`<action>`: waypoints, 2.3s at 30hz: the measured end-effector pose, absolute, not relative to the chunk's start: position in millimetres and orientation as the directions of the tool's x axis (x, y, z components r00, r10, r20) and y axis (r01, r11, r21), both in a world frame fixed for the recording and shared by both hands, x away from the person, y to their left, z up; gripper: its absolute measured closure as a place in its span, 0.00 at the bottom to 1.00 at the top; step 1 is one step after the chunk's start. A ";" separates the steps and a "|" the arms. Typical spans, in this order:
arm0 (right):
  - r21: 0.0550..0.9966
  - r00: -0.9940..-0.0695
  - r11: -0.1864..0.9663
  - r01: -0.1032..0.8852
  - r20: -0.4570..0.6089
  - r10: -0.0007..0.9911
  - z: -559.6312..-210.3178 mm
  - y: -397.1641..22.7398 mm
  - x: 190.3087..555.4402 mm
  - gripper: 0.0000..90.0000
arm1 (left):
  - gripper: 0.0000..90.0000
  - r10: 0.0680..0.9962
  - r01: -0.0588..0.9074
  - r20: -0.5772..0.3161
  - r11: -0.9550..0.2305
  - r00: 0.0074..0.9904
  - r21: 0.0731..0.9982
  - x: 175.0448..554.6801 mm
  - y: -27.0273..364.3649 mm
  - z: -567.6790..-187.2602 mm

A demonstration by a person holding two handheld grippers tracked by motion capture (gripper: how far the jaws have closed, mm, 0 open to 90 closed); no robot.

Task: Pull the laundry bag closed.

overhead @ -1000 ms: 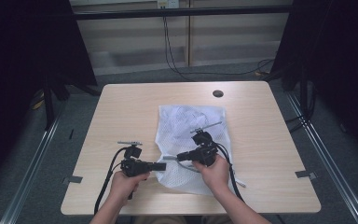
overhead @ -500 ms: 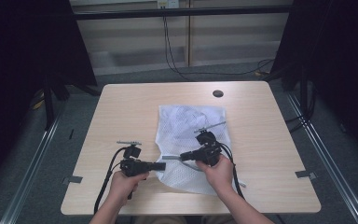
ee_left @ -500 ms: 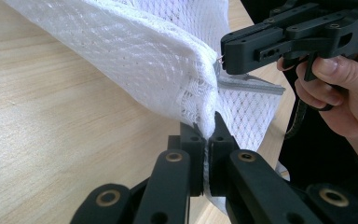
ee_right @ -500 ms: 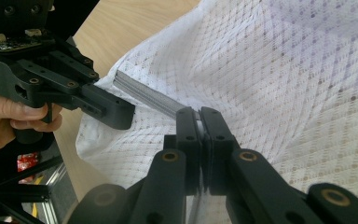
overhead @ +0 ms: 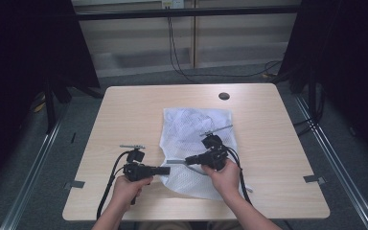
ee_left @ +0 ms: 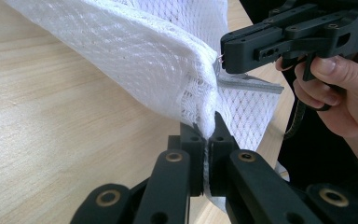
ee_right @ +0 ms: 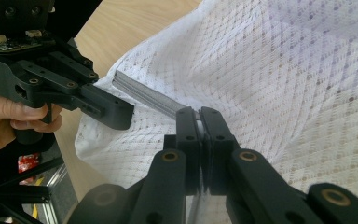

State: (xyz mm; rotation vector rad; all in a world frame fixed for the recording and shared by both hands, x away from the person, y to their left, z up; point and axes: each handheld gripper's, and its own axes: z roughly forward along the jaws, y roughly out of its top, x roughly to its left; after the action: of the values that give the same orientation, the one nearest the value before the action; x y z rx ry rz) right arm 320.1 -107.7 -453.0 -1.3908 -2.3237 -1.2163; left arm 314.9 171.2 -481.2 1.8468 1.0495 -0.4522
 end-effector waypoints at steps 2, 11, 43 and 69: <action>0.551 -0.544 0.228 0.803 0.522 0.657 -453.3 -108.5 319.9 0.97 | 0.99 0.469 0.815 -0.678 -0.201 0.567 0.543 314.5 170.7 -481.1; 0.549 -0.540 0.226 0.805 0.520 0.661 -454.2 -114.4 319.0 0.97 | 0.99 0.470 0.817 -0.679 -0.197 0.564 0.542 314.3 170.4 -480.6; 0.541 -0.534 0.231 0.809 0.512 0.672 -456.3 -121.8 316.9 0.97 | 0.99 0.470 0.818 -0.680 -0.199 0.563 0.540 314.6 171.1 -480.5; 0.536 -0.524 0.221 0.815 0.518 0.676 -456.6 -129.1 317.3 0.97 | 0.99 0.469 0.828 -0.692 -0.190 0.549 0.528 313.5 172.4 -480.1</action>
State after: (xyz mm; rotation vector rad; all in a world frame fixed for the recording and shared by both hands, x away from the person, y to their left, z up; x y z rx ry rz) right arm 317.3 -129.1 -456.6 -1.4289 -2.3127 -1.1877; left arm 313.5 172.4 -480.1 1.8344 1.0658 -0.4732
